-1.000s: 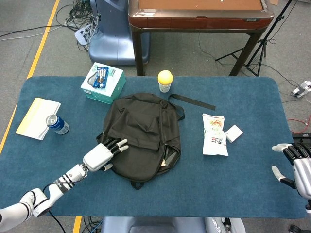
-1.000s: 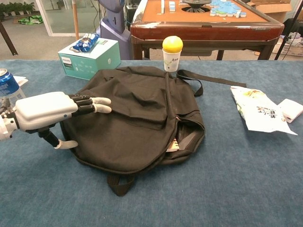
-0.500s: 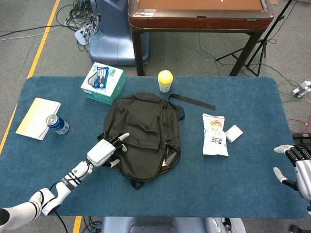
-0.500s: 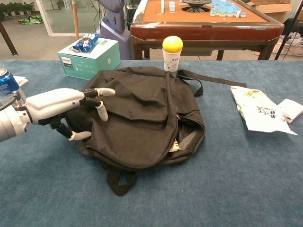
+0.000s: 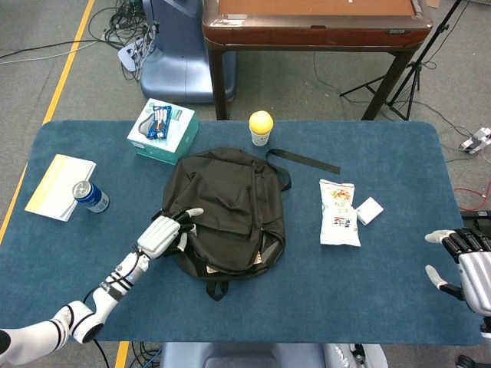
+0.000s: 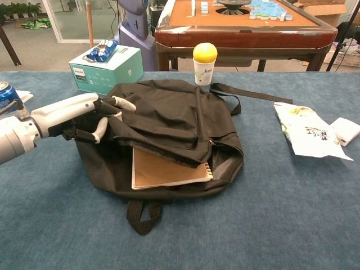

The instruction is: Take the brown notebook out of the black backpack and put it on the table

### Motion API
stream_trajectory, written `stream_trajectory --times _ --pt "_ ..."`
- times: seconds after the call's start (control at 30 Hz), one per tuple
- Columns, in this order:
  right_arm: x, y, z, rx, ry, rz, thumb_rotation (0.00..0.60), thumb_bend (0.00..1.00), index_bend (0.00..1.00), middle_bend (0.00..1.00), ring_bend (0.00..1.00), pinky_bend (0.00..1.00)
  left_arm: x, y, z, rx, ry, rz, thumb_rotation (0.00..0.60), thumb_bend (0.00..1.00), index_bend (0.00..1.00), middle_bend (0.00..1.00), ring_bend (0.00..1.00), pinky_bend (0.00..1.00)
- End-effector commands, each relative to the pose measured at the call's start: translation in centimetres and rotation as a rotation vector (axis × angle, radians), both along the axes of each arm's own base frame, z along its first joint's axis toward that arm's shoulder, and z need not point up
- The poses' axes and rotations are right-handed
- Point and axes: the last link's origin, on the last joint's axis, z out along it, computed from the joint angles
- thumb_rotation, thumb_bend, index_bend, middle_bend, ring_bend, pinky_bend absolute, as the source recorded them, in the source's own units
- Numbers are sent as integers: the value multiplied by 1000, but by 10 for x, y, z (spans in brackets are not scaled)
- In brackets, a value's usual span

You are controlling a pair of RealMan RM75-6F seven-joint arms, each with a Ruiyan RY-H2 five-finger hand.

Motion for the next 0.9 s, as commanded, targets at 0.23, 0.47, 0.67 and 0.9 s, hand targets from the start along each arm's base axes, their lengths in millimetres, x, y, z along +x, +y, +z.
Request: stream_trajectory --times 0.23,0.47,0.67,0.9 --pt "10 -4 -15 117 25 55 600 280 355 331 243 219 31 7 13 -66 -195 191 600 820 708 193 137 85" --pt "28 -10 -32 241 32 129 600 280 356 331 244 219 55 27 17 -26 -220 246 600 824 705 203 144 84" --pt "46 -18 -48 334 39 197 600 280 355 331 243 239 63 43 17 -5 -174 311 600 824 697 389 276 136" --pt "76 -34 -79 489 58 290 600 280 356 331 243 255 71 60 17 18 -124 390 600 824 692 446 345 161"
